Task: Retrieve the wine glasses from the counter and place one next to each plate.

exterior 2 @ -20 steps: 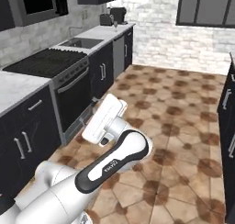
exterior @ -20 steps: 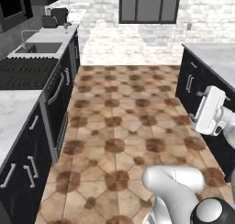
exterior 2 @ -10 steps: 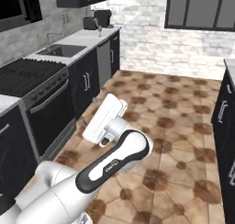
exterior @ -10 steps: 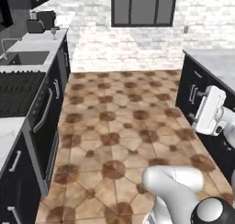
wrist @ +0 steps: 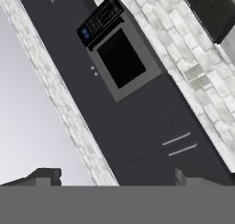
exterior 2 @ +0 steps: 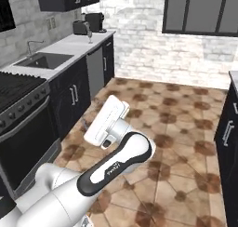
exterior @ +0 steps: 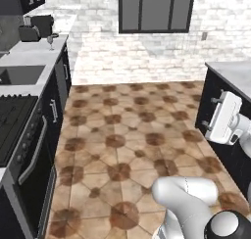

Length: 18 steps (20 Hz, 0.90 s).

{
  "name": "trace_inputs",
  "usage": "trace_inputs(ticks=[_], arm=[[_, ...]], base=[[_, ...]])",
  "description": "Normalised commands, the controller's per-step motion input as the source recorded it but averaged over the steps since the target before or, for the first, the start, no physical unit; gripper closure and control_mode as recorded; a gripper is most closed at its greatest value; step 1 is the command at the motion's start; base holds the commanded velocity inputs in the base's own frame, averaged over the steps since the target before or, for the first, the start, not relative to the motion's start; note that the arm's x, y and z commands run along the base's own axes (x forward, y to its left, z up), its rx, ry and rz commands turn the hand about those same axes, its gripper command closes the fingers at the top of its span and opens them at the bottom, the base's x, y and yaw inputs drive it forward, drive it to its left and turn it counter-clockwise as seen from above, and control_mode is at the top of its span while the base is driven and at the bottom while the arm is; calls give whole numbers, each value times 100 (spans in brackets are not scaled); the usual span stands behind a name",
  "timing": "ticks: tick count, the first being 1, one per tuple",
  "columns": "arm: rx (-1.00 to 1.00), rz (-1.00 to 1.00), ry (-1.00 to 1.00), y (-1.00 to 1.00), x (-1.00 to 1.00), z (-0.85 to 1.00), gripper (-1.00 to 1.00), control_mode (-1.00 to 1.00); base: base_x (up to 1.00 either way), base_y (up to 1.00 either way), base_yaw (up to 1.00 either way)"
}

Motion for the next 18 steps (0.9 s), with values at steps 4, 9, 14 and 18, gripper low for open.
trace_inputs(ticks=[4,9,14,18], arm=[[0,0,0,0,0,0,-100,100],[0,0,0,0,0,0,-100,100],[0,0,0,0,0,0,-100,100],[0,0,0,0,0,0,-100,100]], base=[[100,18,-2],[100,20,-1],[100,4,0],[100,1,0]])
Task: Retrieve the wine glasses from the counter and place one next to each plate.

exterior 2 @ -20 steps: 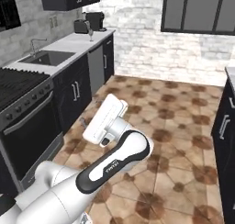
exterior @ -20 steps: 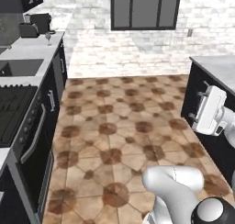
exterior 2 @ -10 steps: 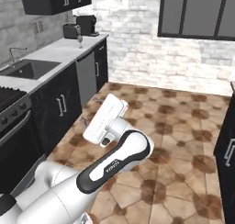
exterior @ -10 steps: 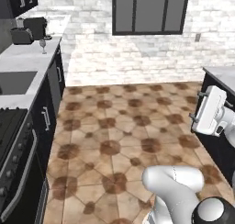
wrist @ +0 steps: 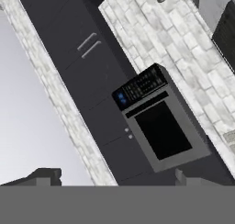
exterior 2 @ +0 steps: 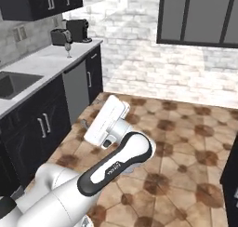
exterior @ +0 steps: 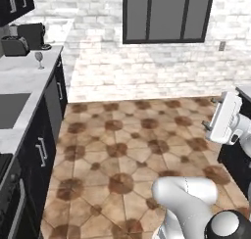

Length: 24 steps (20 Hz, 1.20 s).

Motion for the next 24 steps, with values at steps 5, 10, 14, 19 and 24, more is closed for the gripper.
trace_inputs(ticks=[5,10,14,19,24], arm=[[0,0,0,0,0,0,-100,100],[0,0,0,0,0,0,-100,100],[0,0,0,0,0,0,-100,100],[0,0,0,0,0,0,-100,100],[0,0,0,0,0,0,-100,100]], base=[[100,12,0],[100,20,0],[100,30,0],[100,27,2],[100,10,22]])
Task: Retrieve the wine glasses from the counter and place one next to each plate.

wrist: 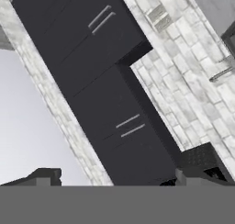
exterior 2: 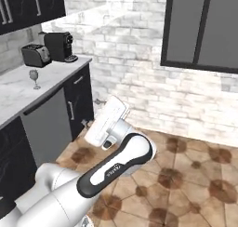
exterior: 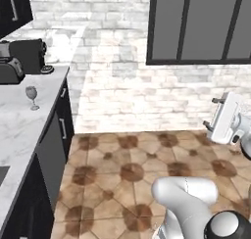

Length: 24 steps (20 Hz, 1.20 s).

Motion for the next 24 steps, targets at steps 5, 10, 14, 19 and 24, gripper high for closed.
trace_inputs(ticks=[5,10,14,19,24], arm=[[0,0,0,0,0,0,-100,100],[0,0,0,0,0,0,-100,100],[0,0,0,0,0,0,-100,100],[0,0,0,0,0,0,-100,100],[0,0,0,0,0,0,-100,100]], base=[[100,-2,49],[92,-17,80],[49,-2,96],[20,-4,97],[42,-25,70]])
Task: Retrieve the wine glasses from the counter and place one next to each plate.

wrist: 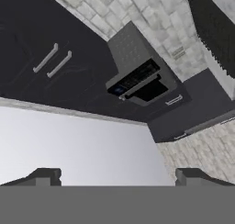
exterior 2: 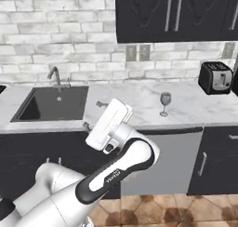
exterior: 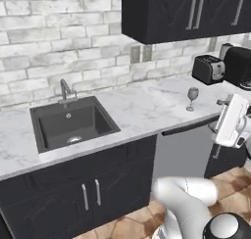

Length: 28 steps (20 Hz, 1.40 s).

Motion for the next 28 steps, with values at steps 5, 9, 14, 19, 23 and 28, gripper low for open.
trace_inputs(ticks=[5,9,14,19,23,28], arm=[[0,0,0,0,0,0,-100,100],[0,0,0,0,0,0,-100,100],[0,0,0,0,0,0,-100,100],[0,0,0,0,0,0,-100,100],[0,0,0,0,0,0,-100,100],[0,0,0,0,0,0,-100,100]], base=[[34,-50,31],[31,-56,19],[33,-72,11],[66,-40,18],[86,-1,16],[54,-1,17]])
